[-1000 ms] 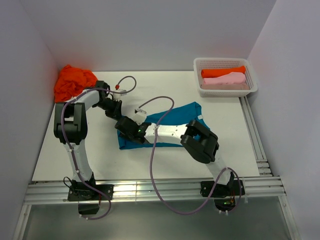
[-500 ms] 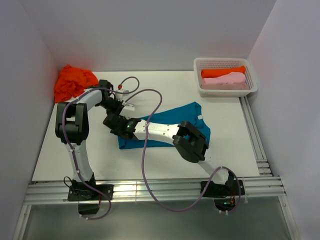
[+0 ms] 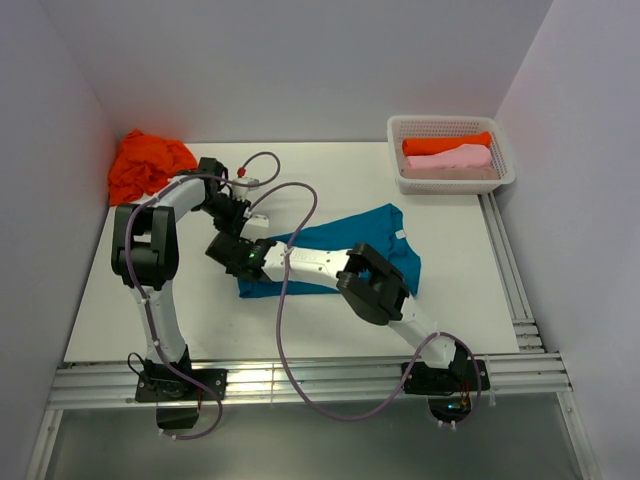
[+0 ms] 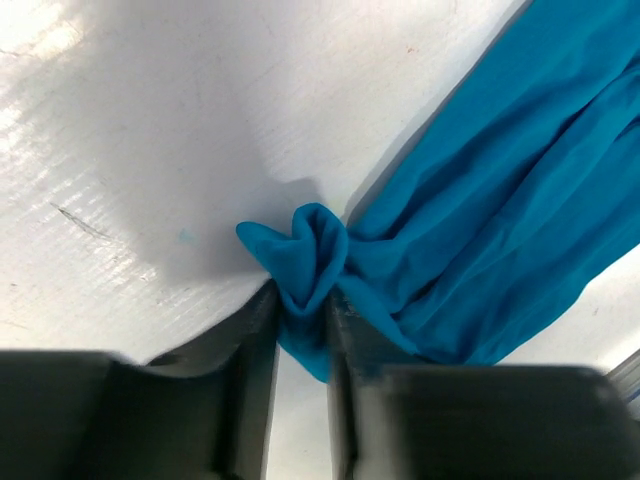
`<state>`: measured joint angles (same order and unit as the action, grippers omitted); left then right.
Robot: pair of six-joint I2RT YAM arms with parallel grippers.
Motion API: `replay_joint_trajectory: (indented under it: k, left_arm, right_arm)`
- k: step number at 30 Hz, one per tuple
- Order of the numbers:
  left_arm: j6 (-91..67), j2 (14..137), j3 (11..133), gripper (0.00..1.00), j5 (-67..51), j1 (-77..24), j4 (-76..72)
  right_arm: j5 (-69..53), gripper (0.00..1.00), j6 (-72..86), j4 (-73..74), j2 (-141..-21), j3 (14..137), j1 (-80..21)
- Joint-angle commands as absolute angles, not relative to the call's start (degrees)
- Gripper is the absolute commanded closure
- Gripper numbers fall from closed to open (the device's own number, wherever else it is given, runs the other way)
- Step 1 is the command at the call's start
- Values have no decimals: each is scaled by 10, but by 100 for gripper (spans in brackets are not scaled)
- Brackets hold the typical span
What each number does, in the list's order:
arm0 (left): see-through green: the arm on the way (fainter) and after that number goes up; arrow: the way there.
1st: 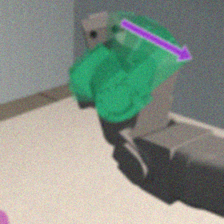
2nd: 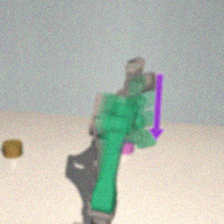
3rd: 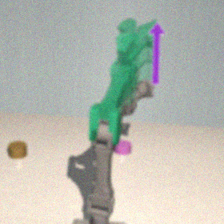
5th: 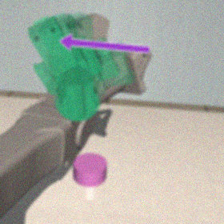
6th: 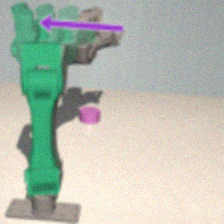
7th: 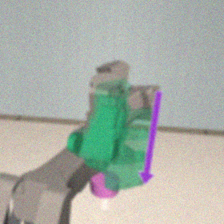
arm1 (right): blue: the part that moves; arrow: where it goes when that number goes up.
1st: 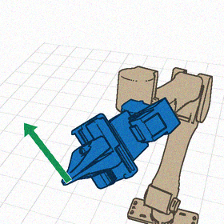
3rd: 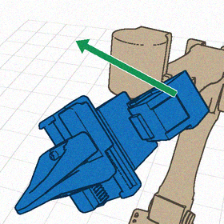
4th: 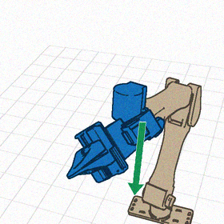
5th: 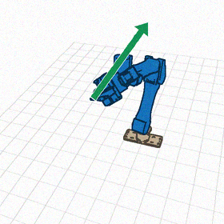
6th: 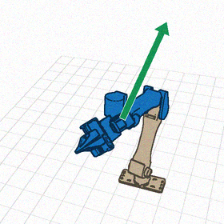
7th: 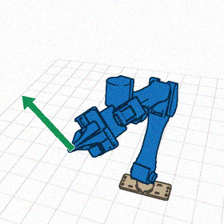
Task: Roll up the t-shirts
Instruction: Roll the tshirt
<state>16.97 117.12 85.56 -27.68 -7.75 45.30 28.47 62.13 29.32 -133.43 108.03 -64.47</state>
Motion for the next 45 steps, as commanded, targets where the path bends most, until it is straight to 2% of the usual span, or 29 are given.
replay_joint_trajectory:
  k: [1, 7, 17, 20, 21, 24, 29, 37, 45]
  left_arm:
    - [173, 1158, 885, 66, -280, -81, 450]
    - [173, 1159, 916, 55, -285, -81, 463]
    - [172, 1181, 1005, 53, -320, -60, 514]
    - [178, 1180, 1012, 53, -332, -48, 525]
    - [181, 1178, 1009, 53, -335, -47, 526]
    - [185, 1166, 994, 52, -346, -37, 526]
    - [204, 1160, 989, 52, -379, -5, 547]
    - [244, 1134, 931, 52, -399, 33, 555]
    - [253, 1129, 828, 52, -444, 33, 515]
  right_arm:
    - [313, 53, 630, 335, -1350, 1105, -651]
    - [306, 53, 628, 356, -1370, 1124, -653]
    - [286, 50, 612, 386, -1404, 1168, -653]
    - [273, 54, 608, 381, -1411, 1172, -653]
    - [256, 62, 607, 376, -1412, 1172, -652]
    - [202, 75, 603, 317, -1400, 1141, -645]
    - [90, 86, 635, 70, -1333, 971, -622]
    - [4, 88, 743, -233, -1281, 767, -583]
    - [-28, 87, 815, -348, -1291, 695, -571]
